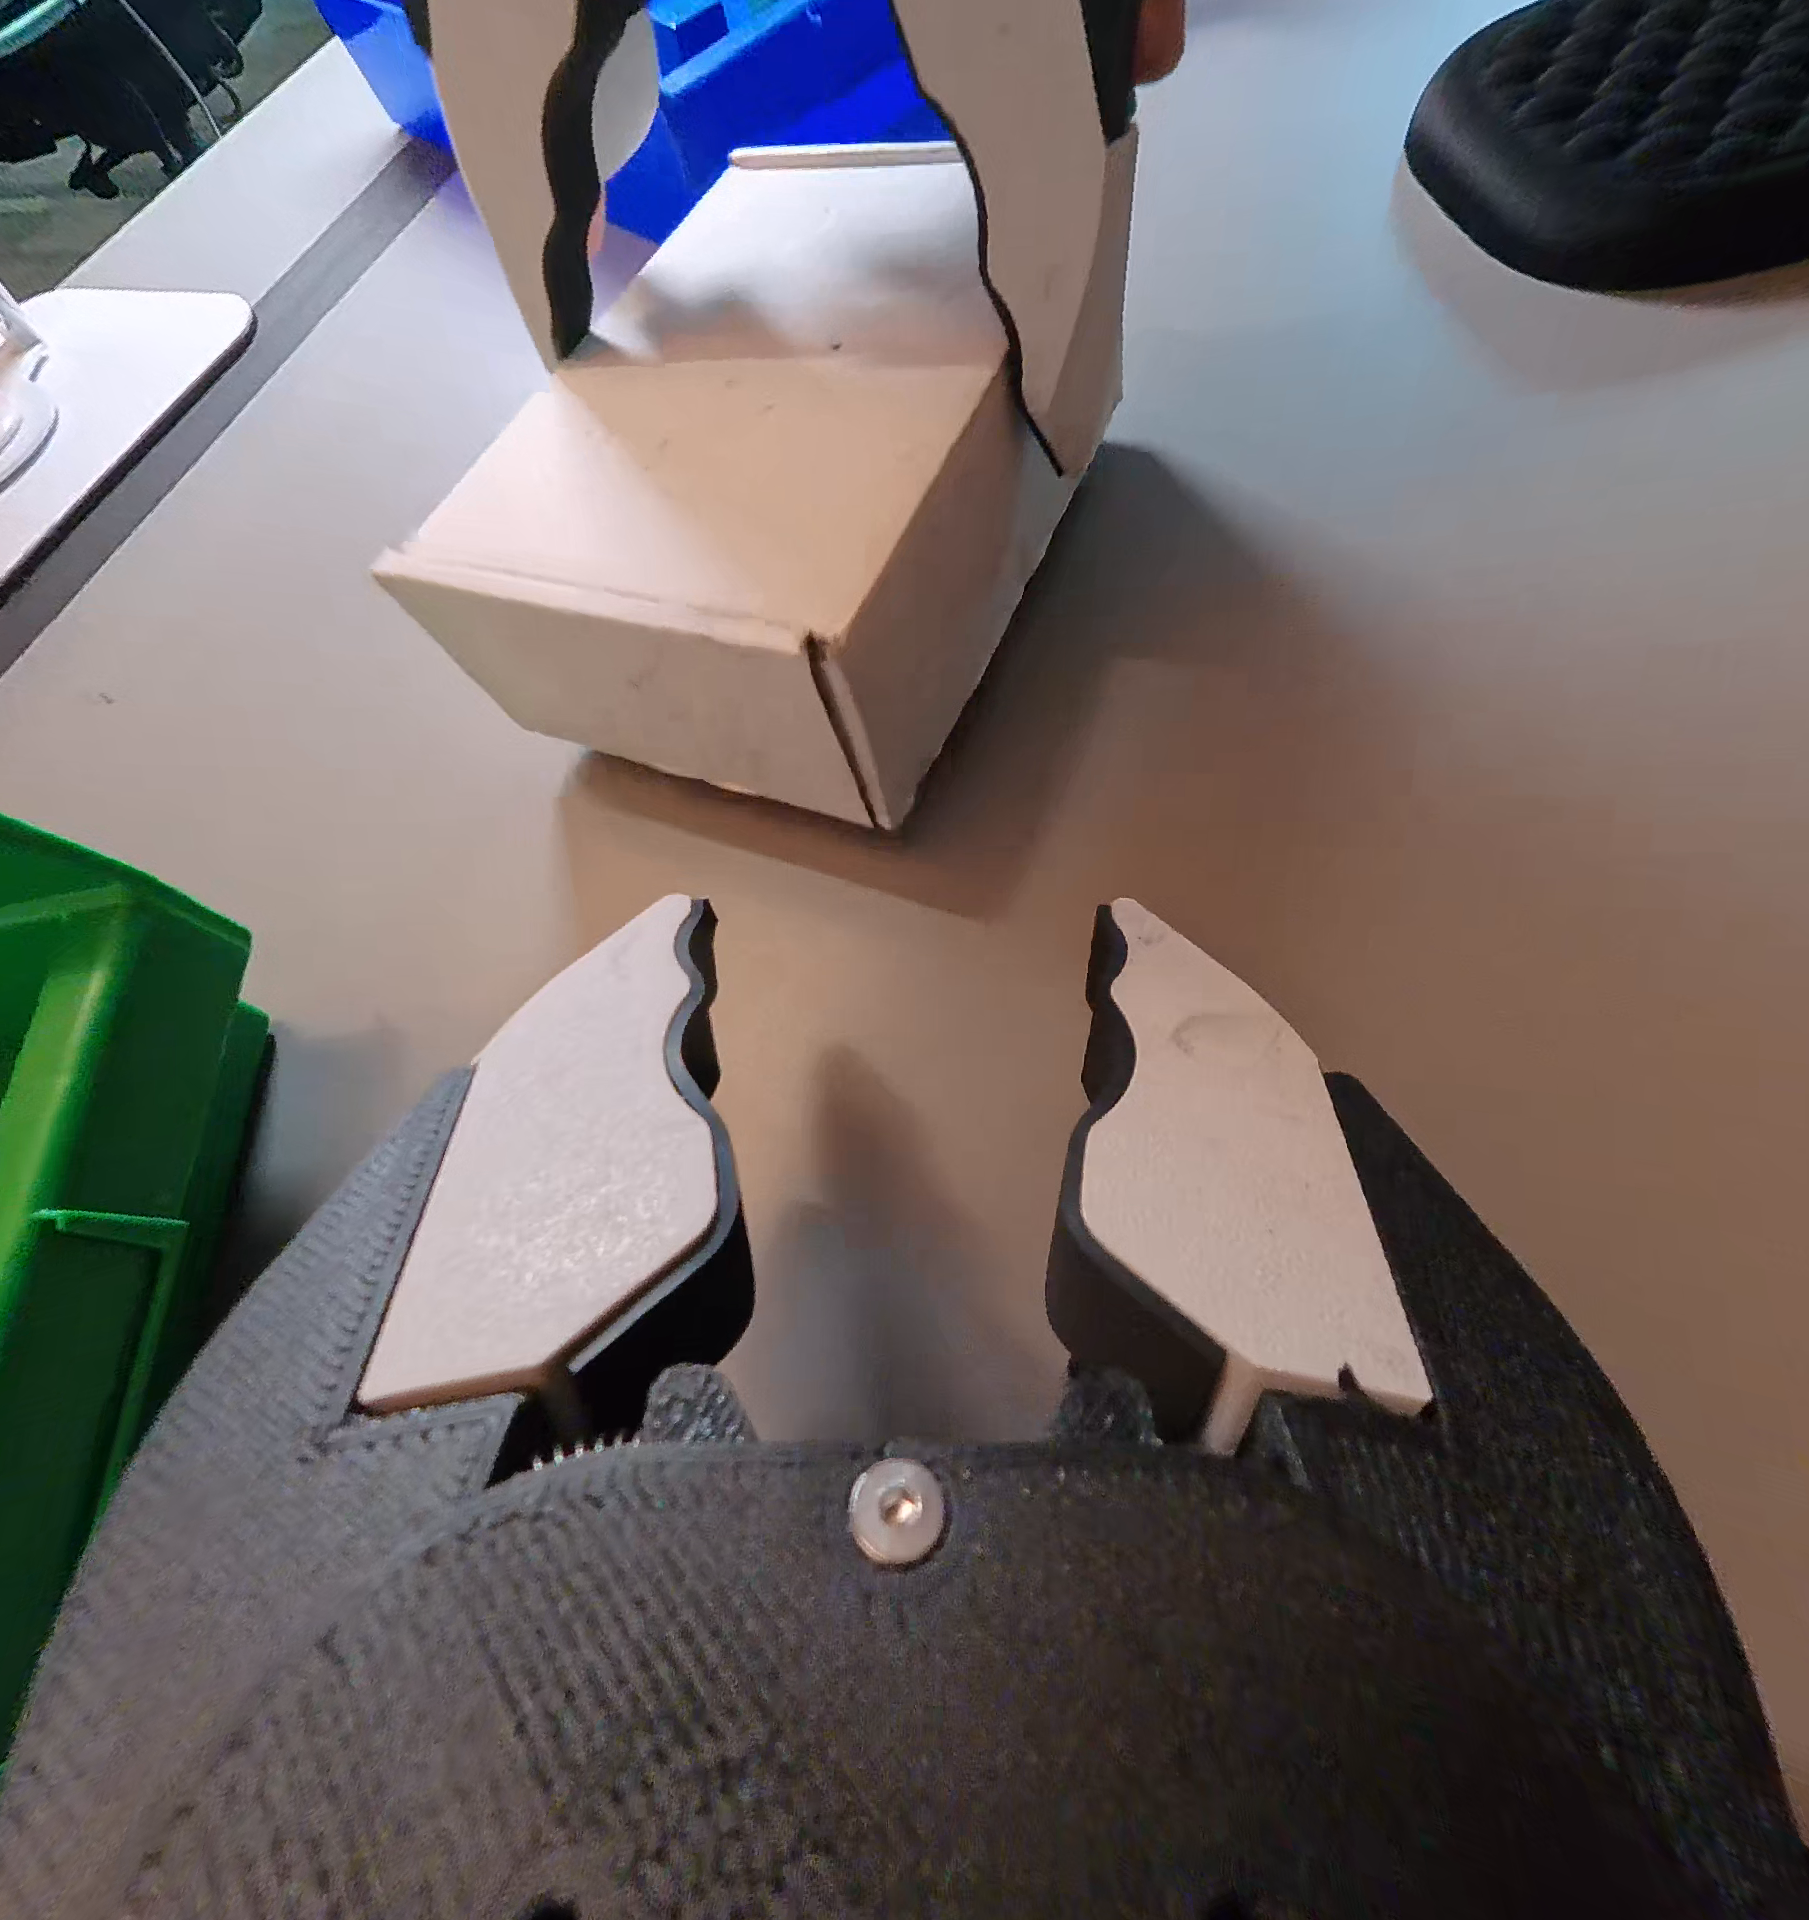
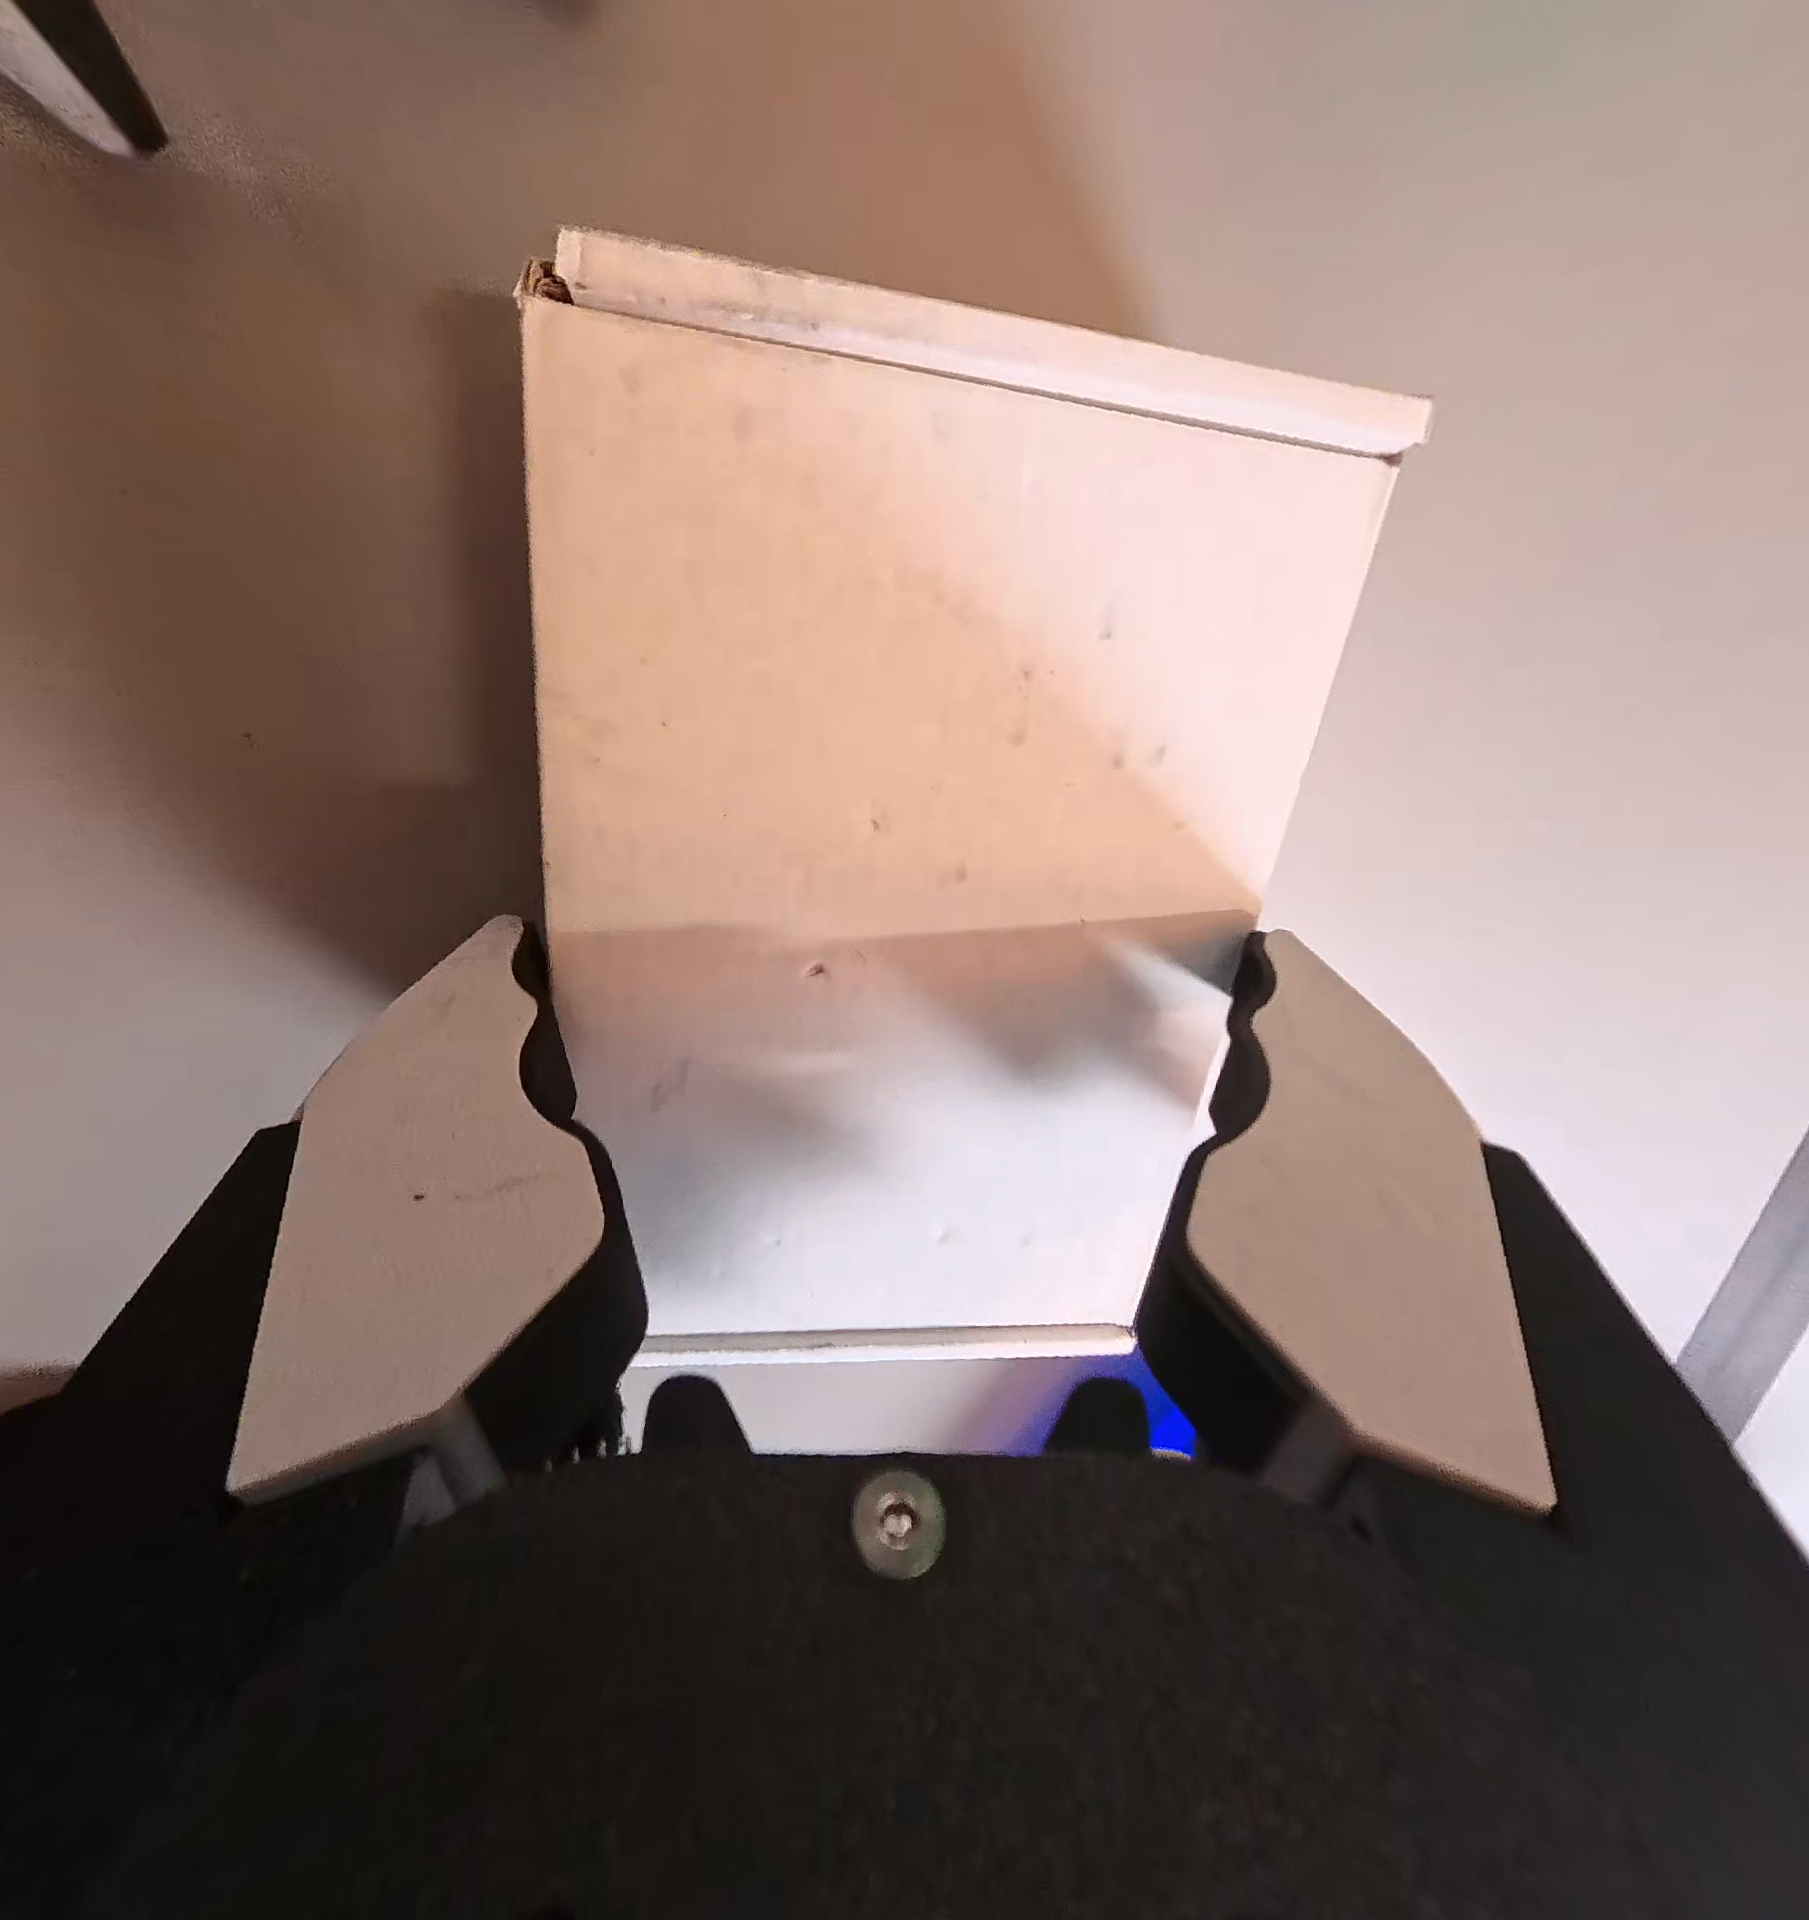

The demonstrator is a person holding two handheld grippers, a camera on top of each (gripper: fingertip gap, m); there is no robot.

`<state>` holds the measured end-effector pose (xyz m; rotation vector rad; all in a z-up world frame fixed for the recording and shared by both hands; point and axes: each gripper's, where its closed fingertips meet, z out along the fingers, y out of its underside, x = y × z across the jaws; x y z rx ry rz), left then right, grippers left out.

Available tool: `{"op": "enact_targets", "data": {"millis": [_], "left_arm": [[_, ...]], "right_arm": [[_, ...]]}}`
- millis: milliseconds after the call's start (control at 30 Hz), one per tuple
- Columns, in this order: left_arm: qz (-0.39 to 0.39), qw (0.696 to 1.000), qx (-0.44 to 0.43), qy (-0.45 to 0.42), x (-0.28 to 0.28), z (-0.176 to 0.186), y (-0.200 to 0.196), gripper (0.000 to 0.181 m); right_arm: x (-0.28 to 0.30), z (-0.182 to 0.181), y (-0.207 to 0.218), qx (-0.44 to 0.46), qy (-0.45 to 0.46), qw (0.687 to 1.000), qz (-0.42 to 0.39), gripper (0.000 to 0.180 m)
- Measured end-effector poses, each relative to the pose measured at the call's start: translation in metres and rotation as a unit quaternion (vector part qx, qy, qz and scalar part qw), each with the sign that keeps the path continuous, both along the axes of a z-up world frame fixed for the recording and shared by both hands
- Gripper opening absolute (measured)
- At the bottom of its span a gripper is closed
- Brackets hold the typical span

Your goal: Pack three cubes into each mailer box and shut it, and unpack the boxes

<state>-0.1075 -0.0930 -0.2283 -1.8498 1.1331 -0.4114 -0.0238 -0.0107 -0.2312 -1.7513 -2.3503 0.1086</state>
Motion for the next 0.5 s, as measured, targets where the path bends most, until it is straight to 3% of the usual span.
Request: {"op": "enact_targets", "data": {"millis": [100, 233, 367, 500], "left_arm": [[0.003, 1.000, 0.006, -0.016, 0.002, 0.007, -0.001, 0.069], [0.007, 0.998, 0.018, -0.055, 0.006, 0.023, -0.001, 0.069], [0.013, 0.995, 0.028, -0.090, 0.012, 0.037, -0.001, 0.069], [0.019, 0.995, 0.037, -0.092, 0.015, 0.039, 0.000, 0.069]], "right_arm": [[0.012, 0.020, 0.007, 0.005, 0.025, 1.000, -0.015, 0.121], [0.047, 0.080, 0.041, 0.042, 0.063, 0.995, -0.065, 0.121], [0.103, 0.148, 0.107, 0.122, 0.073, 0.979, -0.143, 0.122], [0.170, 0.168, 0.182, 0.198, 0.021, 0.959, -0.203, 0.121]]}}
